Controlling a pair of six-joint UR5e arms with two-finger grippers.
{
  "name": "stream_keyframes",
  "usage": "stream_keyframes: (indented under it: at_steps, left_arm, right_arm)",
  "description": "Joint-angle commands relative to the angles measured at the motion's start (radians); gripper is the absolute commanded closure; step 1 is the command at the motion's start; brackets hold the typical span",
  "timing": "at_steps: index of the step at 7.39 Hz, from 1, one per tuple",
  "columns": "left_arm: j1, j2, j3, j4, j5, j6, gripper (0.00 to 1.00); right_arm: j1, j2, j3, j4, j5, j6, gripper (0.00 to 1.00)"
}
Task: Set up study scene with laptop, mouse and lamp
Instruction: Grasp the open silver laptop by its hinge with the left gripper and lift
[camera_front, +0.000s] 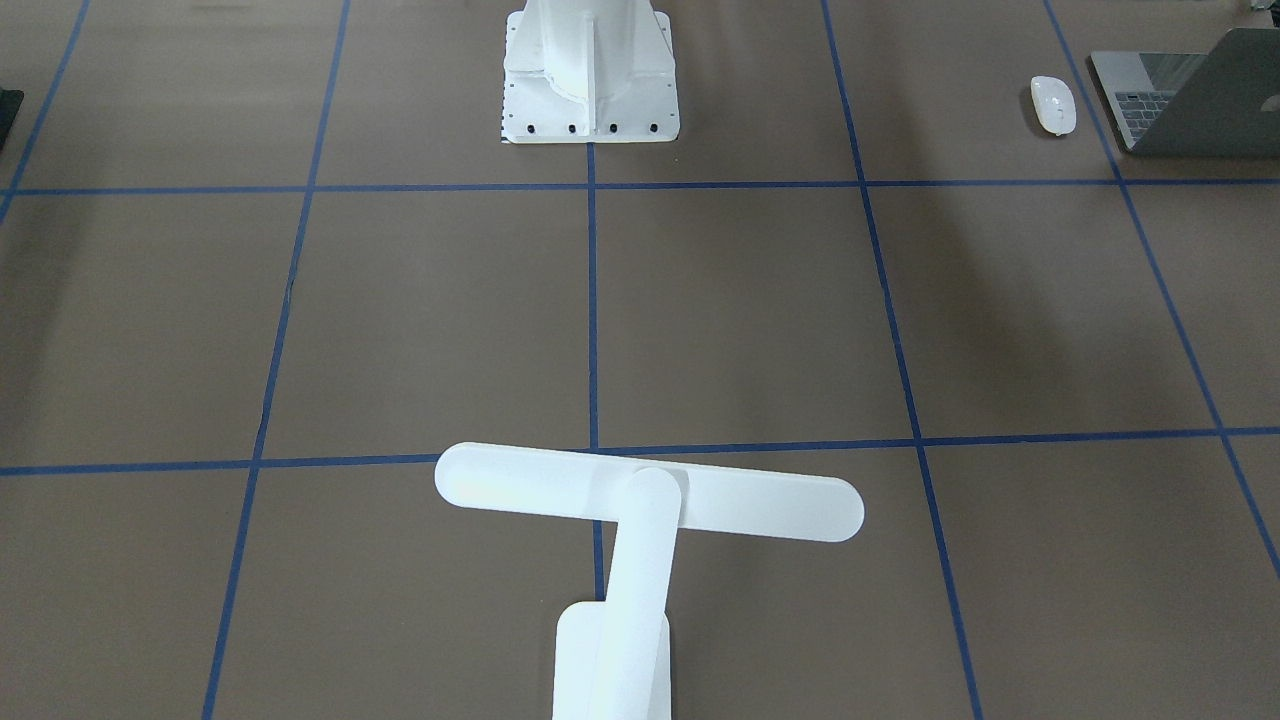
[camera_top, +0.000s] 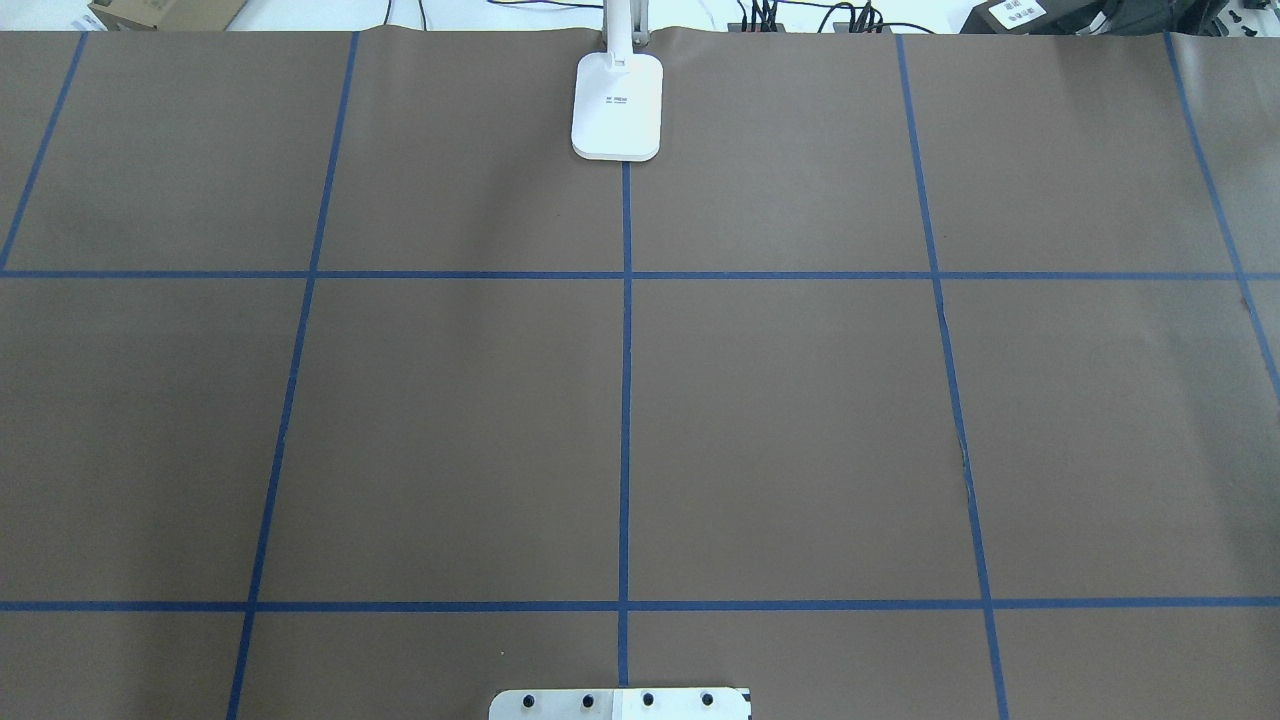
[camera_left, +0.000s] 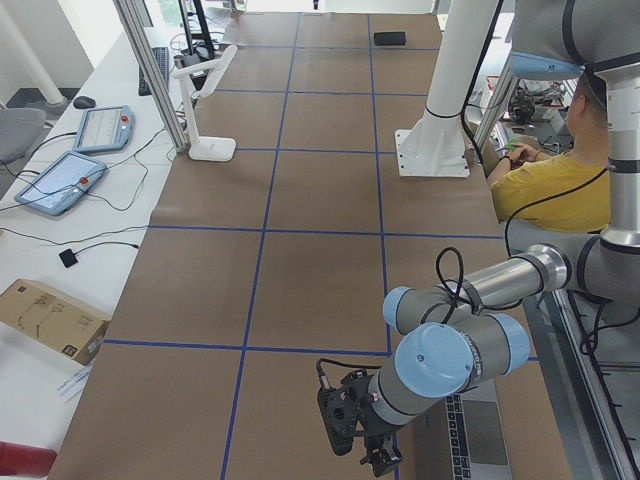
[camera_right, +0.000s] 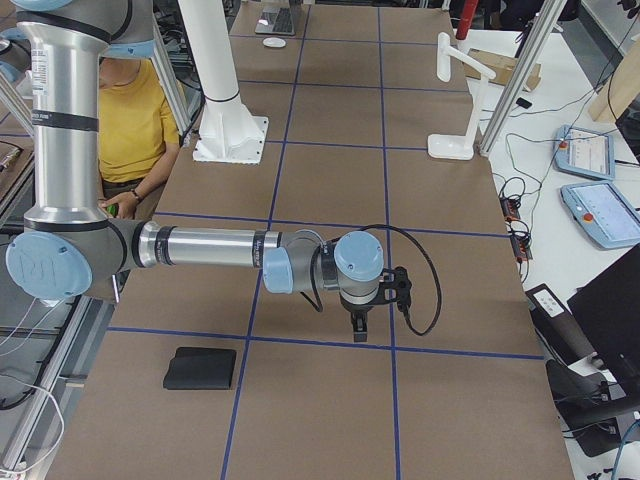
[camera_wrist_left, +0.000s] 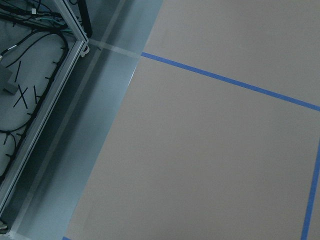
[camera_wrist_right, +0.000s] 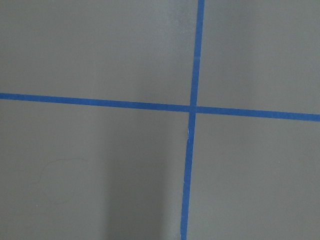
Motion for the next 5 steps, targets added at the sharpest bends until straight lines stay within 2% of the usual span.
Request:
stream_keyframes:
  at_steps: [1,2,4,5]
  left_arm:
    - [-0.038,0.051,-0.012,0.075,0.019,-0.09,0.0]
    - [-0.106,0.056,-0.03,0.217,0.017,-0.154,0.01]
    - [-0.173,0.059,-0.16,0.563,0.019,-0.276,0.04]
    - [-0.275,0.083,-0.214,0.653,0.02,-0.327,0.06]
  right_arm:
    - [0.0,0.0,-0.001,0.002,0.0,0.0,0.0]
    - [0.0,-0.002,-0.001,0.002,0.0,0.0,0.0]
    - [0.0,-0.002,-0.002,0.004,-0.001,0.0,0.0]
    - [0.0,-0.002,-0.002,0.004,-0.001,0.0,0.0]
